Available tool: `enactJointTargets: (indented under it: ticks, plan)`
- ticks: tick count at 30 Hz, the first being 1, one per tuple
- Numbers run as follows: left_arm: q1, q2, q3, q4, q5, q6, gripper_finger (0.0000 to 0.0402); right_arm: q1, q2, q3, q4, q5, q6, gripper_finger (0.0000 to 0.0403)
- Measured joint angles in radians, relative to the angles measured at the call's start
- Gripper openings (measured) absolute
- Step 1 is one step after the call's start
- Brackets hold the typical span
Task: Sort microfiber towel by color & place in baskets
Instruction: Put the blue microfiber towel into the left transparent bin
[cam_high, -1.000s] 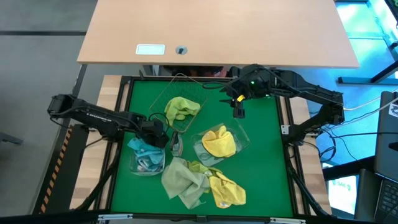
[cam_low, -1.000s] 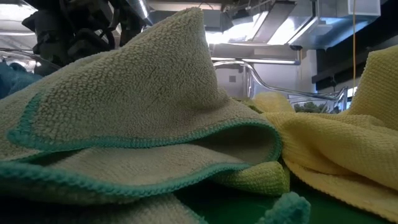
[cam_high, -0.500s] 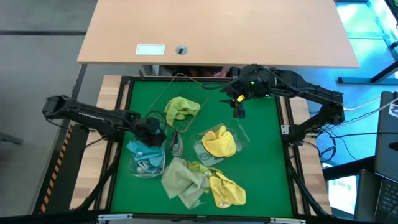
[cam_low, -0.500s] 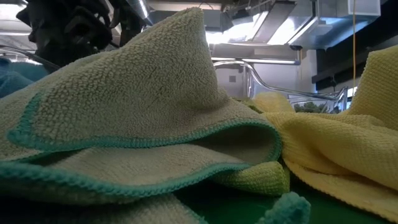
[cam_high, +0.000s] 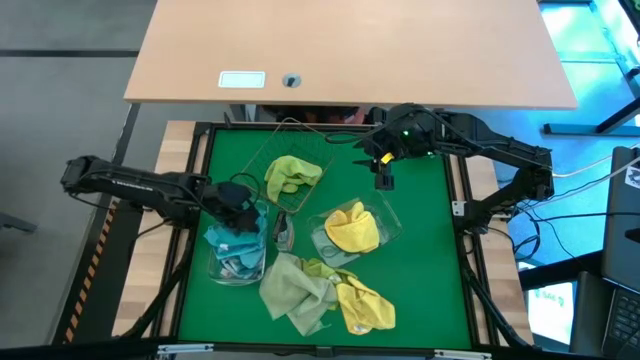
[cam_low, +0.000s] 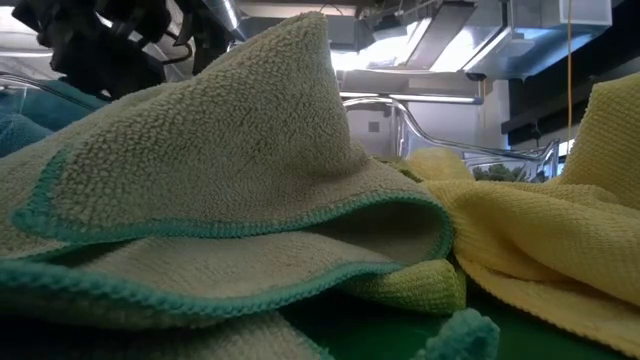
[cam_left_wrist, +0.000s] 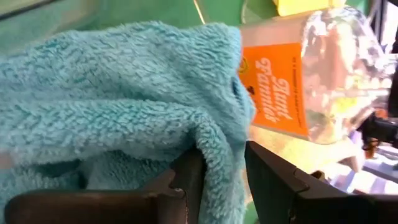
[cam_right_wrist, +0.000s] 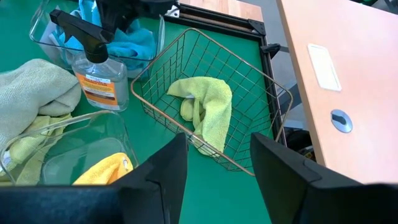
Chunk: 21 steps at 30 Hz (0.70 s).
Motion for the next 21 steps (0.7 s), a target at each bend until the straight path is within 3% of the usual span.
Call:
enactJointTargets:
  ticks: [9, 21]
  plan:
    - [0.0, -0.07, 0.0, -0.005, 0.079, -0.021, 0.011, 0.0, 0.0, 0.0, -0.006, 0.0, 0.0, 0.0172]
    - [0.0, -0.218, 0.002, -0.07, 0.031, -0.082, 0.011, 0.0, 0.0, 0.0, -0.015, 0.0, 0.0, 0.0172]
